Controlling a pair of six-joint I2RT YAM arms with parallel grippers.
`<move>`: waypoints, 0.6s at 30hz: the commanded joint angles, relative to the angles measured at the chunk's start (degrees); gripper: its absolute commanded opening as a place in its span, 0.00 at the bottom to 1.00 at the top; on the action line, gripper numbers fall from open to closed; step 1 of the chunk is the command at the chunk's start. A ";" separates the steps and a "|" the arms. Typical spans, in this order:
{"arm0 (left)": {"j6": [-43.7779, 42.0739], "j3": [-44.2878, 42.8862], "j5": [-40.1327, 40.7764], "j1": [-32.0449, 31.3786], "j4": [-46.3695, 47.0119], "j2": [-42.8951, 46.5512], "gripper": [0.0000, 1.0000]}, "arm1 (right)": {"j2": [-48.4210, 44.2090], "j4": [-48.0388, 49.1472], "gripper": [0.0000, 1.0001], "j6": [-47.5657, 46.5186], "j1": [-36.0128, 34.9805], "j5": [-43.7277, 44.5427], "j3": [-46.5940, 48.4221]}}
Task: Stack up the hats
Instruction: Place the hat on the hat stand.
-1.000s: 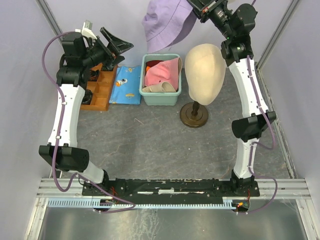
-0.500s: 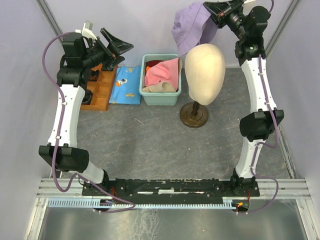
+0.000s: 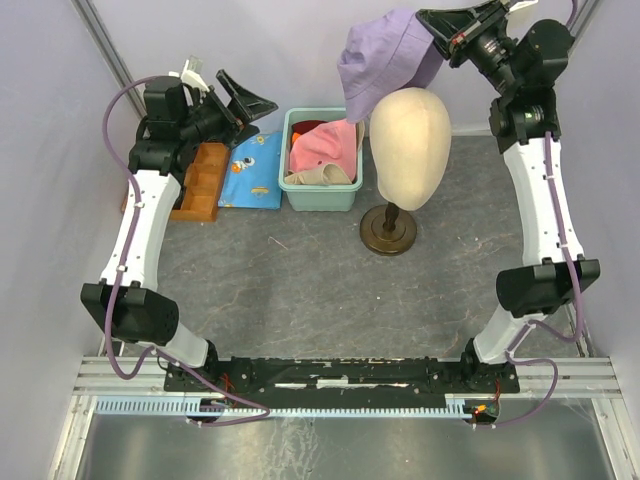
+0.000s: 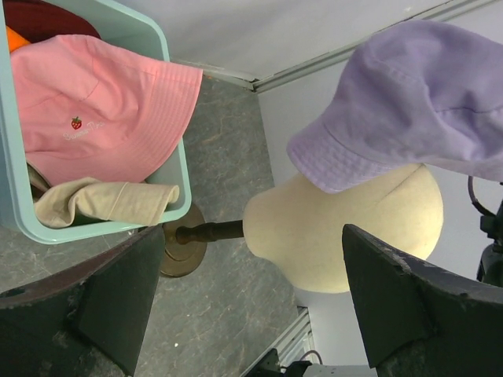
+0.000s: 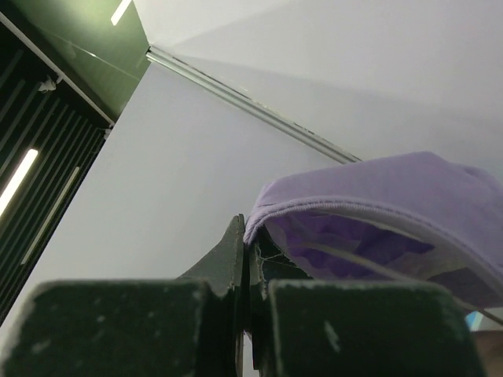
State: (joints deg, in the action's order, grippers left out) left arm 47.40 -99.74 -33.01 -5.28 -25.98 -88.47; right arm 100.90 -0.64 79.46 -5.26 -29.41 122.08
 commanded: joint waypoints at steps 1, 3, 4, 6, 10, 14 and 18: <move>-1.44 -0.01 -0.08 -0.47 4.77 1.97 0.99 | -5.47 0.89 0.00 -0.99 -0.62 2.52 -2.39; -1.35 0.05 -0.06 -0.67 5.00 1.93 0.99 | -6.78 0.68 0.00 -1.06 -1.24 4.06 -4.23; -1.30 0.13 -0.04 -0.82 5.16 1.88 0.99 | -7.04 0.77 0.00 -0.85 -1.71 4.64 -4.79; -1.19 0.52 -0.03 -1.22 5.45 1.92 0.99 | -7.21 1.18 0.00 -0.24 -3.30 6.29 -5.37; -0.70 1.45 0.03 -1.78 6.43 2.27 0.99 | -6.37 0.63 0.00 -0.36 -7.52 9.59 -4.31; -0.86 2.00 0.10 -1.91 6.47 2.91 0.99 | -6.31 -1.24 0.00 -1.68 -10.53 11.57 -4.15; -1.10 2.87 0.17 -1.91 6.38 3.70 0.99 | -8.60 -3.70 0.00 -4.01 -10.84 12.88 -5.79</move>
State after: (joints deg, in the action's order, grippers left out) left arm 47.42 -97.36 -33.01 -6.96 -22.46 -88.18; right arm 95.42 -3.66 78.37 -16.19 -19.92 116.77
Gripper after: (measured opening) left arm 0.990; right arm 0.015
